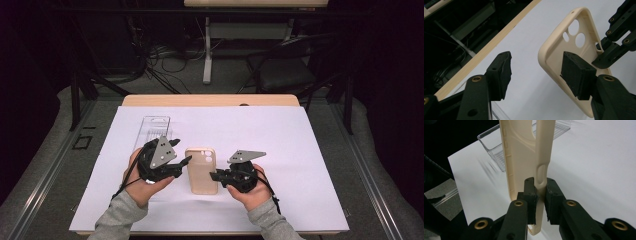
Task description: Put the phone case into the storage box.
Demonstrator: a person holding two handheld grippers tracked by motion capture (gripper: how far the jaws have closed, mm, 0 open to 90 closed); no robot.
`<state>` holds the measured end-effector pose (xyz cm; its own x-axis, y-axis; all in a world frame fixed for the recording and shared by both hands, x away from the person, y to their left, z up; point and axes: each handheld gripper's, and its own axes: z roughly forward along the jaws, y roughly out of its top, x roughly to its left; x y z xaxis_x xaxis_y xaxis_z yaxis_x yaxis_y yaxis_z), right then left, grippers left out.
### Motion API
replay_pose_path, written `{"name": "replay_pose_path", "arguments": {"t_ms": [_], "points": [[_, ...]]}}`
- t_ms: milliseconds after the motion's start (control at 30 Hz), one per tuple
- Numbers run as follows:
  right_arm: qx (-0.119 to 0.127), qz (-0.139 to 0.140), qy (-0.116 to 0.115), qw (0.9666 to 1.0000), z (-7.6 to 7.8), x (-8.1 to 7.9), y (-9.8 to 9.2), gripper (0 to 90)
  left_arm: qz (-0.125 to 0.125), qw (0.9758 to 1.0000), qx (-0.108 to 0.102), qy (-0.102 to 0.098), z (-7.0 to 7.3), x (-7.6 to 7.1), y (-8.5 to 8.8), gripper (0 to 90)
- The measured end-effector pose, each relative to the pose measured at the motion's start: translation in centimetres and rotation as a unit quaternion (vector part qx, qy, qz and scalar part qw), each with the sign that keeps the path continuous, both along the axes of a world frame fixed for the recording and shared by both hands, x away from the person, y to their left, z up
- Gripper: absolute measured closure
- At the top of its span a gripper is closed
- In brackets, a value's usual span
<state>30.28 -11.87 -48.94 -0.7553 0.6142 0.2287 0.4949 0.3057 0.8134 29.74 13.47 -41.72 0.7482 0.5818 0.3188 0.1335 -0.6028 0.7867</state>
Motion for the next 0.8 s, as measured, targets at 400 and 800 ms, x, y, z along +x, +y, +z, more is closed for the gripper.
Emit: {"name": "replay_pose_path", "arguments": {"t_ms": [400, 800], "points": [[-0.005, 0.002, -0.001, 1.0, -0.07, -0.11, 0.25, 81.0, -0.01, 0.9997, 0.021, -0.003, -0.06, -0.21, -0.29, 51.7], [-0.009, 0.004, -0.006, 0.9999, -0.13, -0.18, 0.39, 81.0, -0.018, 0.9991, 0.038, -0.005, -0.2, -0.22, -0.53, 55.6]]}}
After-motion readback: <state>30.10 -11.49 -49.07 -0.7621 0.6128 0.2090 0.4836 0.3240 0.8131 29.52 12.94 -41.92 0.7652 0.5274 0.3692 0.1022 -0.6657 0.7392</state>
